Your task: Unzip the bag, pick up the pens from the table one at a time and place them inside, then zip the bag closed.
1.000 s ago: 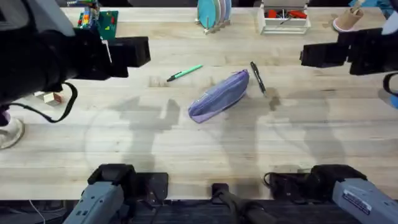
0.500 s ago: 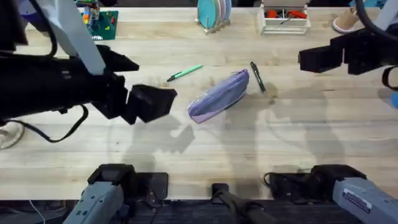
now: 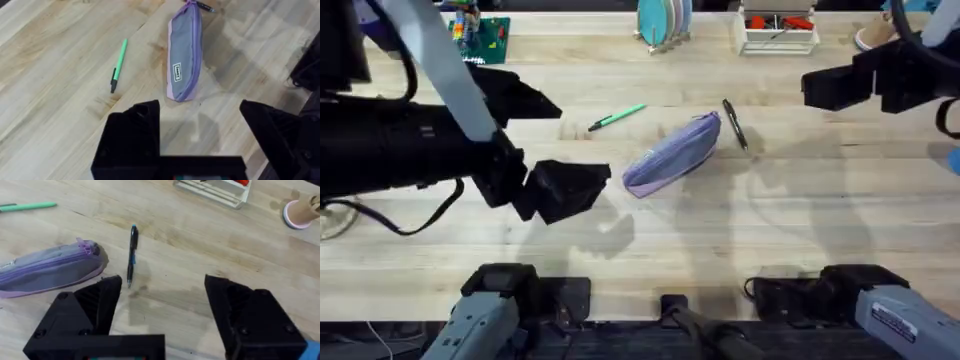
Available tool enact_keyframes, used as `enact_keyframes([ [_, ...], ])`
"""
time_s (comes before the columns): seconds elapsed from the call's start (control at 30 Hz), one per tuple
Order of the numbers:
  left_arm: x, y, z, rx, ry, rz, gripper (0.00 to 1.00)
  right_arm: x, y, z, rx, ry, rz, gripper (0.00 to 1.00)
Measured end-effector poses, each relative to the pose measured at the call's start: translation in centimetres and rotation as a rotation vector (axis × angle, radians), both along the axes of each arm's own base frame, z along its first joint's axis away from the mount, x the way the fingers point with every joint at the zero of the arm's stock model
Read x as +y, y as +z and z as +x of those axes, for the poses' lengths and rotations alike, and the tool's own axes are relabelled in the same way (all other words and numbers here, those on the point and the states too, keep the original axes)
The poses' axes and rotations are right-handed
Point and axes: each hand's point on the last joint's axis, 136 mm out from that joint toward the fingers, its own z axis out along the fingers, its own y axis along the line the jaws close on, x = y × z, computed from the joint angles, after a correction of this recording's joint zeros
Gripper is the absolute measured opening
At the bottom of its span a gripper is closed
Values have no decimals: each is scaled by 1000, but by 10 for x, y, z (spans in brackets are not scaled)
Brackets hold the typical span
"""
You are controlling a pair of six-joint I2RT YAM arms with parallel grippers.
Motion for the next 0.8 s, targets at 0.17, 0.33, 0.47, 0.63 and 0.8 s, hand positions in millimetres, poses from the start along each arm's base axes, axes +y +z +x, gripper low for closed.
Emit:
enact_keyframes([
  [0.17, 1, -1, -1, 2, -2, 7, 993, 0, 0, 0, -1, 2, -3, 996],
  [0.33, 1, -2, -1, -14, -21, 24, 993, 0, 0, 0, -1, 2, -2, 996],
  [0.47, 1, -7, -6, -22, -63, 54, 993, 0, 0, 0, -1, 2, -3, 996],
  [0.63, 1, -25, -7, -18, -109, 81, 994, 0, -2, -2, 10, 2, -2, 996],
  [0.8, 1, -58, -9, 40, -129, 88, 994, 0, -4, -4, 21, 2, -3, 996],
])
